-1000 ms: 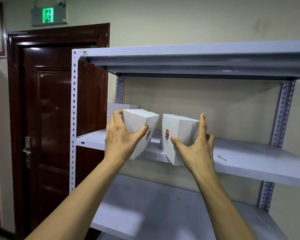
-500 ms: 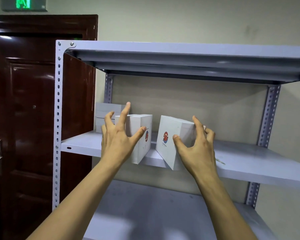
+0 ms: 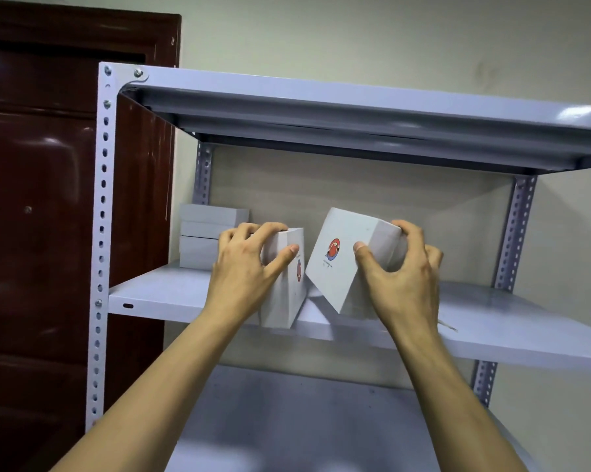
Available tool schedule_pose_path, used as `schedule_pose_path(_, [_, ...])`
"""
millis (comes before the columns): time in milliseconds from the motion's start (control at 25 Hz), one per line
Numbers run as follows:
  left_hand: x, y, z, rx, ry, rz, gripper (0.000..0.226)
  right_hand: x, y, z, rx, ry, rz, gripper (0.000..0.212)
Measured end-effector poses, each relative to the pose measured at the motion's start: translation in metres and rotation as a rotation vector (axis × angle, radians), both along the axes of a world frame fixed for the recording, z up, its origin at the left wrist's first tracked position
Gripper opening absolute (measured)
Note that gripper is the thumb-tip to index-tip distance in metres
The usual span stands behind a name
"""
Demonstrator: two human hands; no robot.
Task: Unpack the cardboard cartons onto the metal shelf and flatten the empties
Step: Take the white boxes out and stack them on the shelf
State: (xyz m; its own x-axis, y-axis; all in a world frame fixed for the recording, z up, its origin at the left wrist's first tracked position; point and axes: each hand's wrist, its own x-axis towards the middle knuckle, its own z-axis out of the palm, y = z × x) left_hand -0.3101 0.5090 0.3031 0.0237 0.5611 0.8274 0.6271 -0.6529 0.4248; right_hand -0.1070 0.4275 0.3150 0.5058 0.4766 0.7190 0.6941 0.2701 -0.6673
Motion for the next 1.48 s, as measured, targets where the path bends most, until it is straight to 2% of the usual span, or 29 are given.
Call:
schedule_pose_path(200, [-0.009,0.015,0.003,-0.113,-0.323,-0.091,0.03,-0.018,0.012,0.031,0.024,0.039,-0.029,0.052])
schedule_pose_path(360, [-0.021,0.027,-0.003,-0.199,-0.44,-0.093,0.036,-0.03,0.028,0.043,0.042,0.166,0.085,0.052])
schedule_pose_path(720, [-0.046,0.031,-0.032,-0.335,-0.377,-0.097,0.031,-0.065,0.065,0.049,0.063,0.301,0.183,0.063])
schedule_pose_path(840, [-0.05,0.03,-0.044,-0.362,-0.385,-0.069,0.031,-0.073,0.07,0.045,0.02,0.34,0.24,0.059])
schedule_pose_path(1120, [-0.058,0.024,-0.044,-0.298,-0.428,-0.126,0.033,-0.086,0.068,0.023,-0.109,0.227,0.251,0.052])
schedule_pose_path(1320, [-0.056,0.018,-0.037,-0.277,-0.477,-0.119,0.034,-0.089,0.063,0.0,-0.143,0.158,0.268,0.045])
schedule_pose_path(1480, [-0.064,0.022,-0.037,-0.279,-0.443,-0.1,0.036,-0.091,0.06,-0.014,-0.148,0.033,0.244,0.042])
